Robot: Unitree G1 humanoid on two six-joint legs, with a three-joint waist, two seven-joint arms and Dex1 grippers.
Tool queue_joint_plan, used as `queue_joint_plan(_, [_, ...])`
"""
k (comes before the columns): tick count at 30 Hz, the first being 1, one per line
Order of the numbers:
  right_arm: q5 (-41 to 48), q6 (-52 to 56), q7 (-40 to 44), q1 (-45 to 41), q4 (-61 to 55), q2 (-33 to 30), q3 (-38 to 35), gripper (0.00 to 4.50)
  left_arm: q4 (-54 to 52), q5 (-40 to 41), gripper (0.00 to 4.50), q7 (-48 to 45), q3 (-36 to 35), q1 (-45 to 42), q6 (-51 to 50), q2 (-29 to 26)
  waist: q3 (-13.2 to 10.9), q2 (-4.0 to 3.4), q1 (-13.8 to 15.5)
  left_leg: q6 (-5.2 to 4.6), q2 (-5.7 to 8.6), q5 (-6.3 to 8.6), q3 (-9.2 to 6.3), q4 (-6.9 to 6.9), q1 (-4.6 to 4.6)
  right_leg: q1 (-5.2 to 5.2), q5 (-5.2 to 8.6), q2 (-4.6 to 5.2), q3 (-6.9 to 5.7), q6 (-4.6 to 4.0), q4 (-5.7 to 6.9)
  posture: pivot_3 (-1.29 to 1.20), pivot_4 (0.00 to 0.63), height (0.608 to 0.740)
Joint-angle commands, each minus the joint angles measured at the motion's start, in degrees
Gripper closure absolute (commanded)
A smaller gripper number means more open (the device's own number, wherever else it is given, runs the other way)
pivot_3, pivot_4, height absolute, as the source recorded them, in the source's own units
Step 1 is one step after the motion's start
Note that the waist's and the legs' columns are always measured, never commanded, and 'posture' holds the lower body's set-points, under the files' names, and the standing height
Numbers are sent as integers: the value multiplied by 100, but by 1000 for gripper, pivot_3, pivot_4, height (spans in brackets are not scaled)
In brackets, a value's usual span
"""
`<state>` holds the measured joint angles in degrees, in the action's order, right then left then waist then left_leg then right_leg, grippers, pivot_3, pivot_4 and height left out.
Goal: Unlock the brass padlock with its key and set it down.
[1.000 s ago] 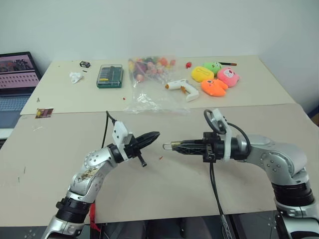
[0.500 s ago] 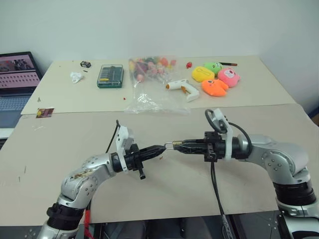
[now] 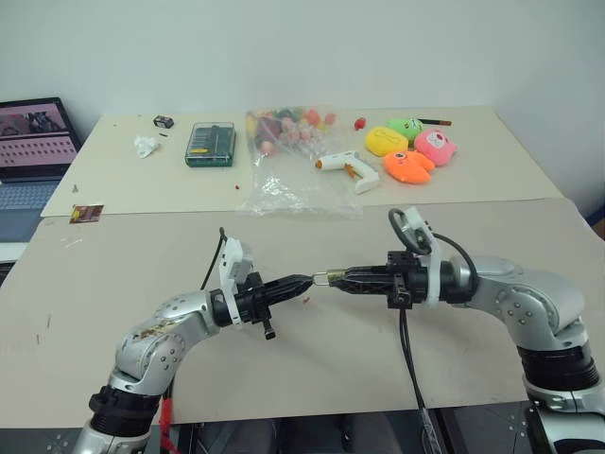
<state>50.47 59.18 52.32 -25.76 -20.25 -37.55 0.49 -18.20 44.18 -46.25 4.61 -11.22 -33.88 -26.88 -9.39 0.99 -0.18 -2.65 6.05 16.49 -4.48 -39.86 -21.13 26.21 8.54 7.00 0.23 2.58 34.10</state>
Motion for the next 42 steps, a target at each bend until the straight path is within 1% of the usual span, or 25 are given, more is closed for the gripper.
queue_joint_plan(1, [159,-19,72,6,-241,-62,-72,4331,-192,243,4436,-28,-108,-157,-152,102,0,0,4,0,0,0,0,0,0,0,0,0,0,0,0,0,150,740])
queue_joint_plan(11, [193,40,21,-20,-294,-45,-7,4331,-596,761,4436,188,-151,-339,-767,285,0,0,22,0,0,0,0,0,0,0,0,0,1,0,0,0,150,740])
queue_joint_plan(17, [90,-16,12,-45,-209,-60,26,4331,-825,1100,4436,91,-186,-290,-1198,121,0,0,23,0,0,0,0,0,0,0,0,-1,1,0,0,0,150,740])
queue_joint_plan(21, [-22,-83,16,-74,-102,-66,77,4331,-831,1163,4436,129,-233,-227,-1304,107,0,0,23,1,0,0,0,0,0,0,0,-1,1,0,0,0,150,740])
queue_joint_plan(23, [-67,-106,73,-62,-71,-108,110,4331,-728,1085,4436,144,-267,-225,-1278,103,0,0,24,1,0,0,0,0,0,0,0,-1,1,0,0,0,150,740])
queue_joint_plan(28, [-62,-88,239,43,-116,-220,118,4331,-225,416,4436,114,-286,-193,-806,40,0,0,33,1,0,0,0,0,0,0,0,-1,1,0,0,0,150,740])
queue_joint_plan(31, [-30,-75,335,143,-193,-316,103,4331,-133,222,4436,94,-299,-197,-627,64,0,1,39,2,-1,-1,0,1,0,0,0,-1,1,-1,-1,0,150,740])
queue_joint_plan(38, [2,-65,330,285,-325,-371,101,4331,-145,178,4436,125,-289,-206,-604,214,0,1,46,1,-1,0,1,1,-1,0,0,0,2,0,-2,0,150,740])
queue_joint_plan(42, [-63,-91,306,281,-303,-367,137,4331,-209,311,4436,164,-315,-237,-715,320,-1,1,53,1,0,0,1,1,0,0,0,0,2,0,-2,0,150,740])
